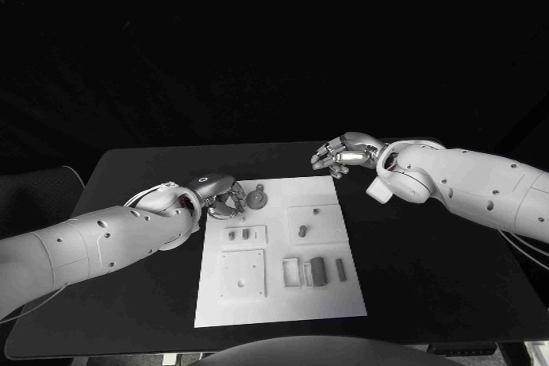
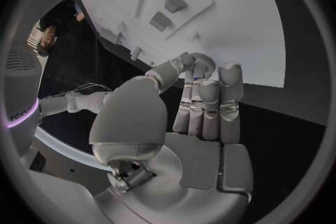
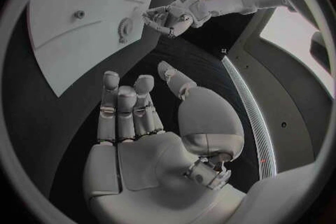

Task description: Assemble the parts on the task board

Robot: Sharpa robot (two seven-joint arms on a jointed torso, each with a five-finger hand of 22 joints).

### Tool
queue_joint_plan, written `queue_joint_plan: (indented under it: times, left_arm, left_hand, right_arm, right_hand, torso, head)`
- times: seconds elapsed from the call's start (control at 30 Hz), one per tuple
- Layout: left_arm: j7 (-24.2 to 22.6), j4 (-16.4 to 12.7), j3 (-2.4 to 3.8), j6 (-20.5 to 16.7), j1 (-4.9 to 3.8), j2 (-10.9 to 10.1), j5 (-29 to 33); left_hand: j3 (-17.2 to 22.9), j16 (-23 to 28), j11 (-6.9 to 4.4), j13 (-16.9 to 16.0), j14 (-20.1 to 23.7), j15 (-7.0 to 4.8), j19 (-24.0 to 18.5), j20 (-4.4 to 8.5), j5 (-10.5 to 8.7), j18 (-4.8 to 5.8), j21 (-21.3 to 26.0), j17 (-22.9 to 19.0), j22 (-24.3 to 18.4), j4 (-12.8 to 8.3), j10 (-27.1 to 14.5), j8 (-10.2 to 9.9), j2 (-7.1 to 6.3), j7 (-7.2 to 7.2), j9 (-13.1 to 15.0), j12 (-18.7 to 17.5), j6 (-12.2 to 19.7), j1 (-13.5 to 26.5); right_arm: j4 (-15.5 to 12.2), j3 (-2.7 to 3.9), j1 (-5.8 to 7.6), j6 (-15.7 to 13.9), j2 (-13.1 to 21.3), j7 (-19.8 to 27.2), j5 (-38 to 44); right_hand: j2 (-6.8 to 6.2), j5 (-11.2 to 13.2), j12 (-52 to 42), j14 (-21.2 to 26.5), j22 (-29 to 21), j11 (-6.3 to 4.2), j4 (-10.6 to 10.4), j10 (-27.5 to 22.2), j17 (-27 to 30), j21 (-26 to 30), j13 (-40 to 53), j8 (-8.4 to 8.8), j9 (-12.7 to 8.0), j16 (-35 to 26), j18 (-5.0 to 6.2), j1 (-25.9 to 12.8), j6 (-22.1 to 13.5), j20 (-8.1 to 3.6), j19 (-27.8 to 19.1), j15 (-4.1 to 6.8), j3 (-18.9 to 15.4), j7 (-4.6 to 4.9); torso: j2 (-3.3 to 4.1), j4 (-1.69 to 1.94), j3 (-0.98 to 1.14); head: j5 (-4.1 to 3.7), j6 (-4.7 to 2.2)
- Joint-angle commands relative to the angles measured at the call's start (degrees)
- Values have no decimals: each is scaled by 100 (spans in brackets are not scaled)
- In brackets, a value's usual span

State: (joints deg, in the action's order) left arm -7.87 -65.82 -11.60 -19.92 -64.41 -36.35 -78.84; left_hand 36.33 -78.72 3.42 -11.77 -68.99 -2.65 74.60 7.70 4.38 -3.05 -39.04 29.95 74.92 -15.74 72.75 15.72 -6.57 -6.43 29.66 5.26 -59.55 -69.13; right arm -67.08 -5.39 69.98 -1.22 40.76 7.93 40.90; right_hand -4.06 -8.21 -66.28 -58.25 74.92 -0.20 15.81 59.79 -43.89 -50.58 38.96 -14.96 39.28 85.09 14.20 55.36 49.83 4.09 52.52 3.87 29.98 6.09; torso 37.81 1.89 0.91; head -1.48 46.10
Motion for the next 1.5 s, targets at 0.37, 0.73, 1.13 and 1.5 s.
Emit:
queue_joint_plan:
  times: [0.37, 0.73, 1.13, 1.5]
  left_arm:
    - [80, 27, -158, 336, 4, 6, -257]
    - [98, 47, -170, 302, 23, 44, -255]
    - [60, 42, -169, 124, 27, 89, -255]
    - [96, 32, -168, 231, 27, 144, -255]
  left_hand:
    - [-15, 22, 17, -12, 20, -23, -46, 54, 12, -629, 55, -23, 85, -31, 45, 24, -20, -19, 8, -45, -36, -1]
    - [-14, 26, 17, -14, 27, -23, -52, 55, 13, -625, 61, -28, 85, -32, 46, 24, -13, -20, 6, -50, -33, -7]
    - [-10, 27, 18, -17, 30, -23, -53, 58, 14, -622, 66, -32, 85, -34, 45, 20, -8, -23, 3, -57, -26, -18]
    - [-2, 25, 13, -24, 28, -28, -48, 63, 15, -620, 68, -36, 86, -37, 62, 25, -1, -21, 3, -54, -32, -39]
  right_arm:
    - [-3, 1, -2, 44, 7, 33, 40]
    - [1, 1, -2, 46, 4, 36, 40]
    - [5, 1, -2, 43, -1, 36, 41]
    - [8, 1, -2, 46, -10, 36, 41]
  right_hand:
    - [12, 6, -30, 24, 95, 230, -13, -971, 9, 13, -8, 29, -6, -10, 80, -40, 247, 7, 48, -1, 15, 218]
    - [14, 6, -30, 24, 95, 230, -13, -971, 10, 13, -9, 29, -6, -9, 80, -40, 248, 7, 48, -1, 15, 218]
    - [15, 6, -31, 24, 95, 230, -13, -971, 10, 13, -10, 29, -6, -9, 80, -40, 248, 7, 48, -1, 16, 218]
    - [15, 6, -32, 24, 95, 229, -13, -971, 10, 13, -11, 29, -6, -9, 80, -41, 249, 7, 48, -1, 16, 218]
  torso:
    - [0, -7, 8]
    - [1, -4, 3]
    - [1, -5, 4]
    - [1, -8, 7]
  head:
    - [3, 5]
    - [-38, -2]
    - [-33, -1]
    - [-26, -6]
